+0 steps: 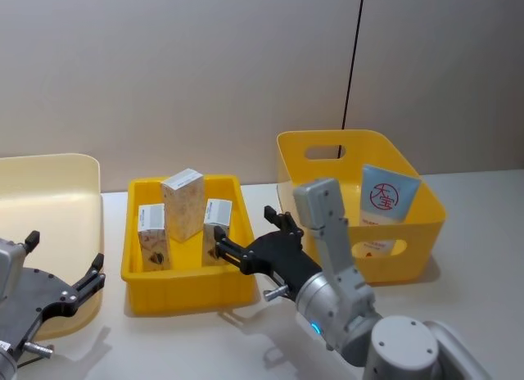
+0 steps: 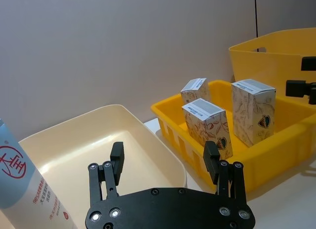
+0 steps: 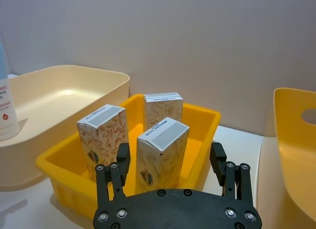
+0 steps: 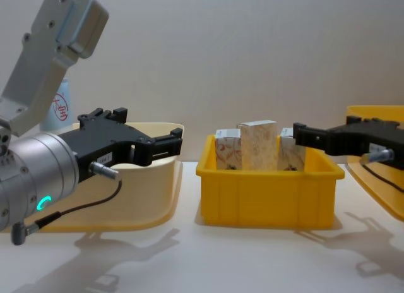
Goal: Bimanual collaborative sorting of washing and personal care products
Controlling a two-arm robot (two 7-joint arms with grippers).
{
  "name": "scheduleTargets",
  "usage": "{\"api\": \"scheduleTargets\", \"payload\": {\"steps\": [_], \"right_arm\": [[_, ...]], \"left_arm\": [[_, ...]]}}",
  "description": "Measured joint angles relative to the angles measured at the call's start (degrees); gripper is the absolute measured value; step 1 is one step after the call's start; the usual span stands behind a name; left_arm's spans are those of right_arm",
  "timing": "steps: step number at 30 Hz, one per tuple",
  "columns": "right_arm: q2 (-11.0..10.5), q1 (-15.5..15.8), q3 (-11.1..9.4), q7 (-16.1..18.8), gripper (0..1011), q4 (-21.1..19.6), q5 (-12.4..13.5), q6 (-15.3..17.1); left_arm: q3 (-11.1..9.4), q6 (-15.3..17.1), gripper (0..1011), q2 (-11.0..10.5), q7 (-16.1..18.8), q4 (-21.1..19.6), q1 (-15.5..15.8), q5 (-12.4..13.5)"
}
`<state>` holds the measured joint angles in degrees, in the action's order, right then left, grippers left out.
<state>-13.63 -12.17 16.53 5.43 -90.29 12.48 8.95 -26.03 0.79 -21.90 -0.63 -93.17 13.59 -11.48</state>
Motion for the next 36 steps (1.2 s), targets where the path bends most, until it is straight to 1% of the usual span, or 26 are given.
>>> {"api": "scheduleTargets", "payload": {"steps": [9, 20, 22, 36], "right_arm": [[1.61, -2.55, 0.92, 0.01, 1001, 2.59, -0.84, 2.12], [3.63, -3.70, 1.47, -1.34, 1001, 4.17, -2.02, 3.78], [4.36, -3.76, 1.52, -2.28, 1001, 4.42, -2.49, 4.01], [7.71, -3.49, 1.62, -7.37, 1001, 5.12, -5.09, 4.27]], "left_arm": [[0.00, 0.01, 1002, 0.00, 0.00, 0.00, 0.00, -0.01], [0.00, 0.01, 1002, 0.00, 0.00, 0.00, 0.00, 0.00], [0.00, 0.01, 1002, 0.00, 0.00, -0.01, 0.00, -0.01], [0.00, 0.01, 1001, 0.00, 0.00, -0.01, 0.00, 0.00]]}}
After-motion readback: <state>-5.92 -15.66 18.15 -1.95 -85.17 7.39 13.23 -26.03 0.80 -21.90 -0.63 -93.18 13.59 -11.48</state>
